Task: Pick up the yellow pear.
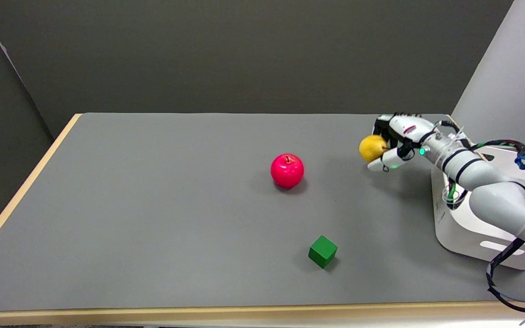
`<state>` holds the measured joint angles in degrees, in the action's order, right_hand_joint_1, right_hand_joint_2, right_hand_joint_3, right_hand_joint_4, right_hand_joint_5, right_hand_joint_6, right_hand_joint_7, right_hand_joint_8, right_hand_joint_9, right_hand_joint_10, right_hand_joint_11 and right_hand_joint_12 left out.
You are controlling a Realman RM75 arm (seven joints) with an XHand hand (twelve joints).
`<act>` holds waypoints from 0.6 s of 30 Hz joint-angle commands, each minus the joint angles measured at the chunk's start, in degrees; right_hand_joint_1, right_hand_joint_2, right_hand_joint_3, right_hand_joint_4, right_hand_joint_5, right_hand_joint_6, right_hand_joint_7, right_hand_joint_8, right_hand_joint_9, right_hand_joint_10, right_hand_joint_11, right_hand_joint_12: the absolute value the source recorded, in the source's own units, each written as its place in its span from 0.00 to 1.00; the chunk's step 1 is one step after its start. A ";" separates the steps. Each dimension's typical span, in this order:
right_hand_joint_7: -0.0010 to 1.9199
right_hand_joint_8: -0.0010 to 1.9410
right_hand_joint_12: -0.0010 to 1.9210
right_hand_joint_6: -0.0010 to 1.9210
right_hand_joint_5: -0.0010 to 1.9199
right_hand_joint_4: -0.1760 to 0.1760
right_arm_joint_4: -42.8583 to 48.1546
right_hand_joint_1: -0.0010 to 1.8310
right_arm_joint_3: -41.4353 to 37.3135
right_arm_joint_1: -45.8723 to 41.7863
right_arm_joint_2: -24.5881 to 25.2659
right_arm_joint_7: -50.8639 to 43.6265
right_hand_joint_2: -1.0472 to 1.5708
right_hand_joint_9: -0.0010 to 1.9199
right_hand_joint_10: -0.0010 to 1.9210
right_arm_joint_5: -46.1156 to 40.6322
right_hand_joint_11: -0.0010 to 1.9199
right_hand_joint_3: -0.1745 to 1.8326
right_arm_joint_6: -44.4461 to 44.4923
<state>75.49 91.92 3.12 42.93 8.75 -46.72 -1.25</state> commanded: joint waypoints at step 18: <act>0.48 0.68 1.00 0.74 0.33 0.12 26.57 0.66 -37.68 -42.84 13.11 -2.07 0.81 0.43 0.71 -9.31 0.31 0.25 40.79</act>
<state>91.51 74.72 -9.51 45.70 8.91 -46.58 12.83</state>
